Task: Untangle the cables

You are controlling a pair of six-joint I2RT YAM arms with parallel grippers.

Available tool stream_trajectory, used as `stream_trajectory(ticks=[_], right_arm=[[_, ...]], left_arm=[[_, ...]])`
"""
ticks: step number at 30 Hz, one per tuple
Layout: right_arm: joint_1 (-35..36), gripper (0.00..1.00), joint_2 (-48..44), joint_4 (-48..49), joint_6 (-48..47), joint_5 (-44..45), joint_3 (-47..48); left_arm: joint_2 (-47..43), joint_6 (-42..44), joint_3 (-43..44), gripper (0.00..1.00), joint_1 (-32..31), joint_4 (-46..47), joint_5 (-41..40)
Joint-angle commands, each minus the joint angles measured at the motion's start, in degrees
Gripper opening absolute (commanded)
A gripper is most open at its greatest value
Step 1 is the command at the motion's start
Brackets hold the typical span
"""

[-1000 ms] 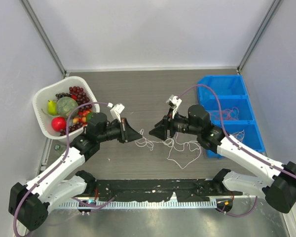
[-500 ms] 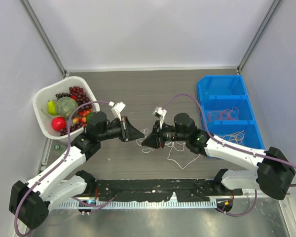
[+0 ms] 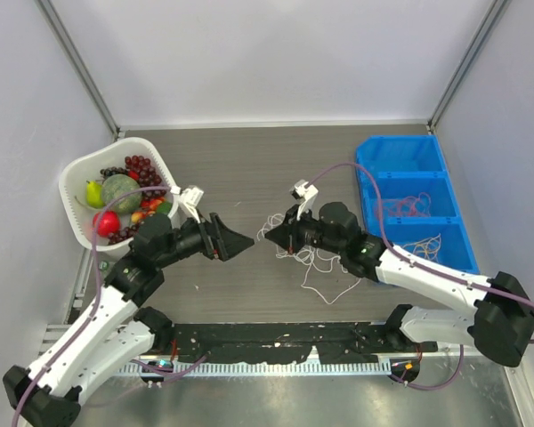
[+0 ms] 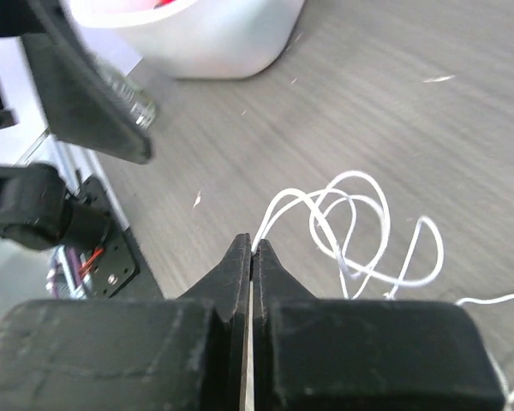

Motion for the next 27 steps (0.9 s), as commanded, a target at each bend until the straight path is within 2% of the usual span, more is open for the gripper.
stream_trajectory(ticks=[1, 2, 4, 11, 18, 23, 25, 26, 27], right_arm=[[-2.58, 0.01, -3.63, -2.36, -3.38, 13.04, 5.20], [-3.20, 0.00, -3.72, -3.24, -3.39, 17.86, 6.08], [-6.44, 0.01, -4.33, -3.68, -2.60, 22.11, 7.31], [-26.11, 0.01, -0.04, -3.86, 6.54, 27.14, 16.35], [-37.90, 0.01, 14.00, -5.44, 8.82, 35.83, 28.22], [-43.63, 0.03, 23.94, -5.97, 10.15, 34.71, 33.33], [-45.73, 0.30, 28.07, -6.49, 8.93, 30.78, 35.17], [-47.05, 0.40, 29.23, -7.45, 7.87, 29.27, 37.44], [-47.58, 0.43, 31.07, -11.38, 8.04, 28.64, 38.68]], left_arm=[[-6.39, 4.68, 2.64, 0.88, 0.13, -6.30, -12.17], [-7.54, 5.29, 2.90, 0.89, 0.04, -8.05, -13.85], [-8.77, 6.26, 2.99, 0.91, 0.04, -10.09, -15.44], [-10.62, 6.62, 2.21, 0.92, 0.04, -13.87, -13.87], [-16.76, 6.00, 1.24, 0.93, 0.04, -18.17, -13.95], [-21.95, 5.65, 1.32, 0.93, 0.13, -22.39, -16.50], [-23.80, 5.13, 1.06, 0.94, 0.04, -22.75, -16.94], [-24.42, 4.60, 0.89, 0.94, 0.04, -22.75, -16.94], [-24.86, 4.16, 0.88, 0.94, 0.04, -22.66, -16.85]])
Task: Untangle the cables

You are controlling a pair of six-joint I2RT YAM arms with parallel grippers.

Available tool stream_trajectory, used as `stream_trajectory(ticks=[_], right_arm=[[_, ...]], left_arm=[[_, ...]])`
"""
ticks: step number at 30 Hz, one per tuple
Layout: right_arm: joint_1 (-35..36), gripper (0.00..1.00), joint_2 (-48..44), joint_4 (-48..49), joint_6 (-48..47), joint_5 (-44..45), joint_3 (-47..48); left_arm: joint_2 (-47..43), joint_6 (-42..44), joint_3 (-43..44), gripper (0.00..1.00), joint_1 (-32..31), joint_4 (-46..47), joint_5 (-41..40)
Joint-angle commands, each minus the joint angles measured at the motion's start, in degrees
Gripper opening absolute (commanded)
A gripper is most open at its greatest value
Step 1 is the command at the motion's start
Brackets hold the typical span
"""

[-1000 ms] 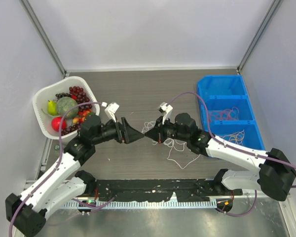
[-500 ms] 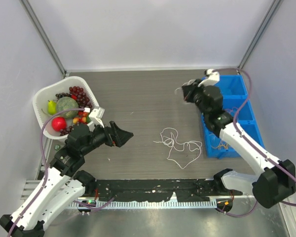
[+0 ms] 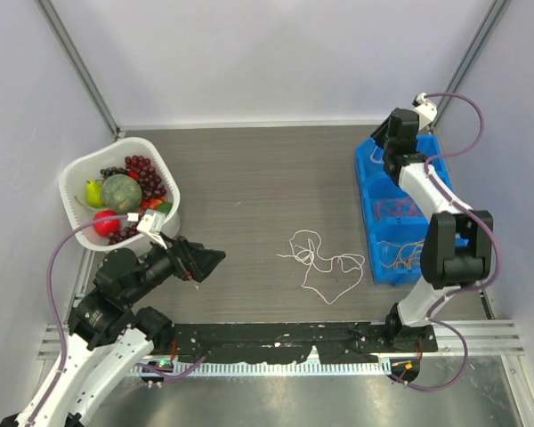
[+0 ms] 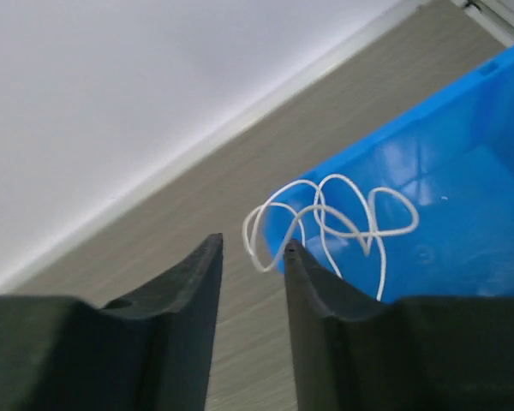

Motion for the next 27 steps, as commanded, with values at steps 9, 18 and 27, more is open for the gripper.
stream_trajectory(ticks=[9, 18, 27], right_arm=[[0.31, 0.48, -7.97, -6.55, 0.13, -5.33, -4.31], [20.51, 0.47, -19.85, -9.10, -2.07, -20.43, -24.69], [26.16, 0.41, -34.53, -12.71, 3.37, -20.02, -41.32]], left_arm=[[3.08, -3.85, -3.82, 0.94, 0.04, 4.91, 1.52], [30.66, -8.24, -6.38, 0.78, -0.66, 23.46, 16.19], [60.19, -7.19, 4.94, 0.57, -8.75, 30.86, 7.42]])
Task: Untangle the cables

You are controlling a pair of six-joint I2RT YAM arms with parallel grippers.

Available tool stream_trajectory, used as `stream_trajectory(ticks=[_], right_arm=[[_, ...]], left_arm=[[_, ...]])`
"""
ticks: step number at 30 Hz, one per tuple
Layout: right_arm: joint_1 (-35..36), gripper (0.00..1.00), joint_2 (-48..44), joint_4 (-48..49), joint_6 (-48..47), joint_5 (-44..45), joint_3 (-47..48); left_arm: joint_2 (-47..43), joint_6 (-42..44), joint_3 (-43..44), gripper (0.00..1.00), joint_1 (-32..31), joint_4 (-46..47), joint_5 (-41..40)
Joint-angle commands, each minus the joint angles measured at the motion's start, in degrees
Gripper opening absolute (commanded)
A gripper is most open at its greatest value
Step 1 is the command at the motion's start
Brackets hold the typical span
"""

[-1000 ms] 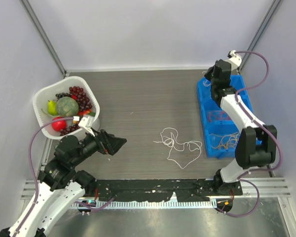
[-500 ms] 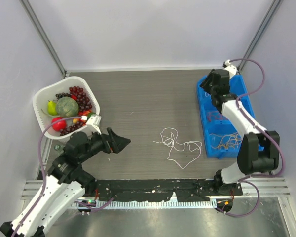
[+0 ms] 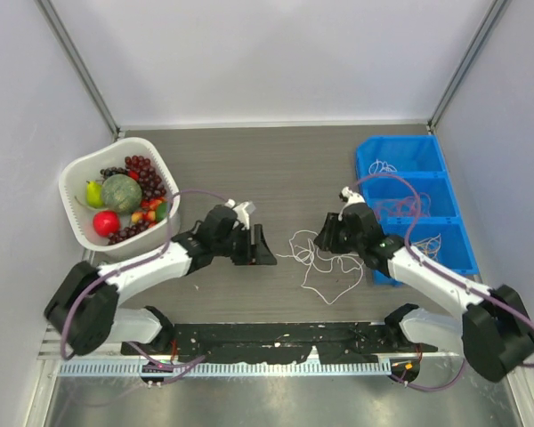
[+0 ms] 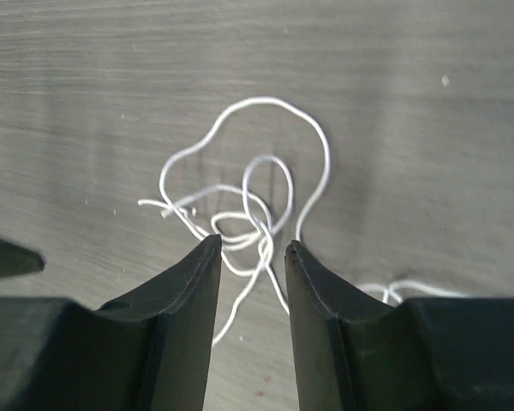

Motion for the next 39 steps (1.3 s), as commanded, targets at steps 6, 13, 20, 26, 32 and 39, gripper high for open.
stream_trajectory(ticks=[6, 13, 20, 26, 32, 39], right_arm=[[-0.11, 0.34, -11.69, 1.68, 5.14, -2.75, -9.01], [-0.11, 0.31, -10.73, 1.59, 4.78, -1.08, -11.03], [-0.11, 0.29, -5.82, 5.19, 6.10, -3.01, -12.17], [-0.03, 0.27, -5.89, 5.98, 5.14, -5.38, -11.91], [0.50, 0.29, -1.69, 12.66, 6.28, -5.39, -14.55], [0.59, 0.23, 6.84, 15.21, 9.35, -1.00, -12.44]], left_arm=[[28.41, -7.47, 16.33, 0.45, -1.73, 13.86, 0.41], [35.64, -8.18, 20.91, 0.45, -2.96, 13.79, -2.57], [35.83, -6.69, 21.18, 0.20, -3.05, 13.26, -4.94], [27.58, -0.98, 19.78, 0.02, -3.05, 7.46, -8.72], [15.10, 2.71, 16.35, 0.00, -3.05, 2.72, -10.48], [-8.17, 12.37, 18.00, 0.00, -3.05, -10.97, -23.89]])
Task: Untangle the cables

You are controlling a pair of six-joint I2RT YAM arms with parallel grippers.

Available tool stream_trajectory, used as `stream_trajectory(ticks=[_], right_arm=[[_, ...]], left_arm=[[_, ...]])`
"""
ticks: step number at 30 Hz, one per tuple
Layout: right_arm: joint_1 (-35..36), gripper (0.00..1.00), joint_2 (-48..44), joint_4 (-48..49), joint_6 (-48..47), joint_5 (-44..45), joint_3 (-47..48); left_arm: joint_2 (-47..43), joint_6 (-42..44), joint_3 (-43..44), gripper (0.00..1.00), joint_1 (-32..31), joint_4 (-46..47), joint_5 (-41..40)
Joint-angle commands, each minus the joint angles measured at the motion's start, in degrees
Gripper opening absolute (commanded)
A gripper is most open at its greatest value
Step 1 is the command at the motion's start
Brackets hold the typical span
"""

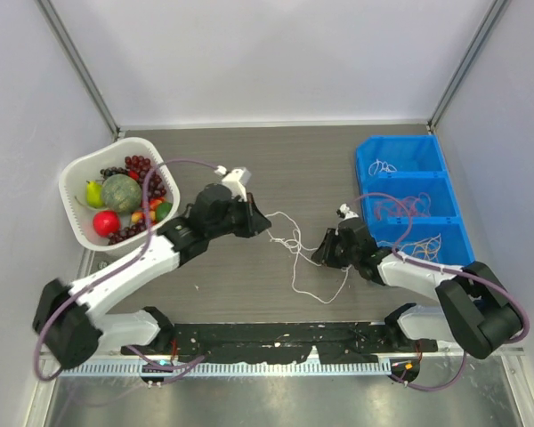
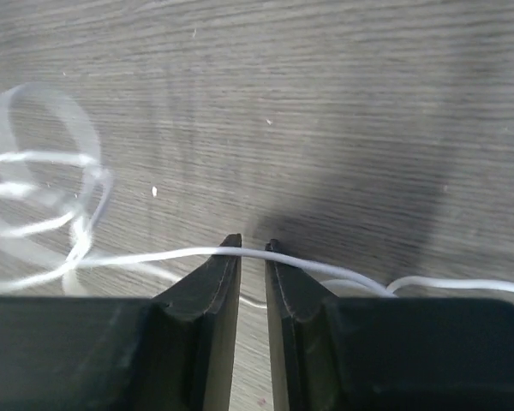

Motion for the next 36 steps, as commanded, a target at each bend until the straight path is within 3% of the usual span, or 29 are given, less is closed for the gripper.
stream_trajectory(ticks=[1, 8, 16, 25, 29, 32, 36], right_arm=[[0.39, 0.23, 3.44, 2.47, 1.93, 4.32, 0.89], [0.66, 0.24, 10.47, 3.62, 0.52, 4.23, 5.20], [3.63, 0.32, 13.11, 3.44, -3.87, 1.08, 11.09], [7.33, 0.42, 3.98, -7.02, -14.50, 7.14, 18.82], [7.42, 0.45, 1.33, -5.18, -16.44, 1.70, 19.35], [8.65, 0.47, 1.51, 0.96, -22.65, -7.85, 18.66], [12.60, 0.47, 1.86, 9.58, -25.76, -14.13, 18.03]], left_arm=[[-16.30, 9.73, 3.28, 0.00, -0.12, -11.82, -13.95], [-35.75, 17.57, 11.71, 0.00, -0.04, -20.19, -29.43], [-39.98, 17.84, 14.90, 0.00, -0.04, -24.33, -33.49], [-42.00, 16.96, 13.05, 0.00, -0.04, -24.16, -34.72], [-43.50, 17.05, 12.60, 0.00, -0.04, -23.18, -34.11], [-44.37, 16.96, 12.61, 0.00, -0.04, -22.92, -33.84], [-46.31, 16.96, 11.90, 0.00, -0.04, -20.55, -34.37]])
